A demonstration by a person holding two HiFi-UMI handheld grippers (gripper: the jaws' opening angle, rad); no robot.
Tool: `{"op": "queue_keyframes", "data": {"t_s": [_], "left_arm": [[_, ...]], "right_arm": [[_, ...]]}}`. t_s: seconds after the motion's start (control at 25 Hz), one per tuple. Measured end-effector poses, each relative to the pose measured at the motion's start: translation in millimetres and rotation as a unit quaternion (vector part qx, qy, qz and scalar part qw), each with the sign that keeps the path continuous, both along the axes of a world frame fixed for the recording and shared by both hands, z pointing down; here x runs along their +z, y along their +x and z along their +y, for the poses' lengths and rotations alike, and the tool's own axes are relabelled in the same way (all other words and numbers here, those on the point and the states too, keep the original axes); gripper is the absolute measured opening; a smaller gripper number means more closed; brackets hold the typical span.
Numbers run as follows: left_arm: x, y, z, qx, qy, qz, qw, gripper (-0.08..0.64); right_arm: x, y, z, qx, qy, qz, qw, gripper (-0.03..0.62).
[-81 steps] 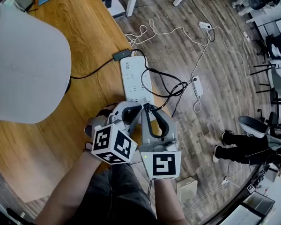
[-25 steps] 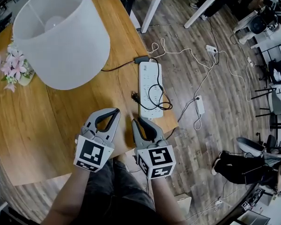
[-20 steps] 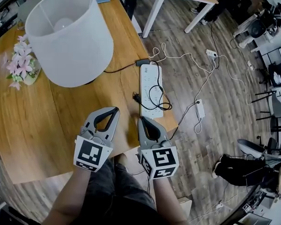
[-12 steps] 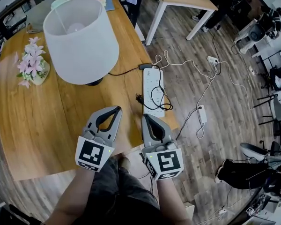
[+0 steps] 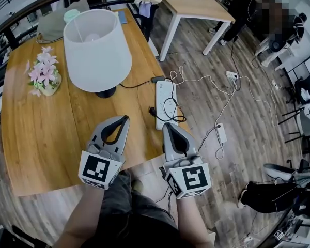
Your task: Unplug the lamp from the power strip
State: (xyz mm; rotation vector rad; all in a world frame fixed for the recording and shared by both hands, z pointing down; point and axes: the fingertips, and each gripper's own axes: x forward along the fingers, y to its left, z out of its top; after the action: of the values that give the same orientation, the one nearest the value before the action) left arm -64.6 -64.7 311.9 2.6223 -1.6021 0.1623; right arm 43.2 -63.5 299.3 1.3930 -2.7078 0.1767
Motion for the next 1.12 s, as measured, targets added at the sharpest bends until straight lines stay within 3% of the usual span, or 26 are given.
{"op": "queue_keyframes", "data": {"t_s": [0.36,0.56,1.12], "left_arm": [[-29.7,-1.7,16.7,-0.012,0.015,0.018,0.9997,-0.006],[-43.6,-3.7,21.3,-0.013,0.046,0.011,0.9988,-0.006],[-68.0,-3.3,41.1,-0.017,0.066,0.026,0.9973,-0.006]], "right_arm": [[-30.9,7.1,11.5,0.001,0.029,-0.012,1.000,0.008],[-42.1,10.6,16.5,0.000,0.039,-0.016,0.999,0.008],[-68.2,14.1,33.7,-0.005,0.065,-0.026,0.998,0.008]]}}
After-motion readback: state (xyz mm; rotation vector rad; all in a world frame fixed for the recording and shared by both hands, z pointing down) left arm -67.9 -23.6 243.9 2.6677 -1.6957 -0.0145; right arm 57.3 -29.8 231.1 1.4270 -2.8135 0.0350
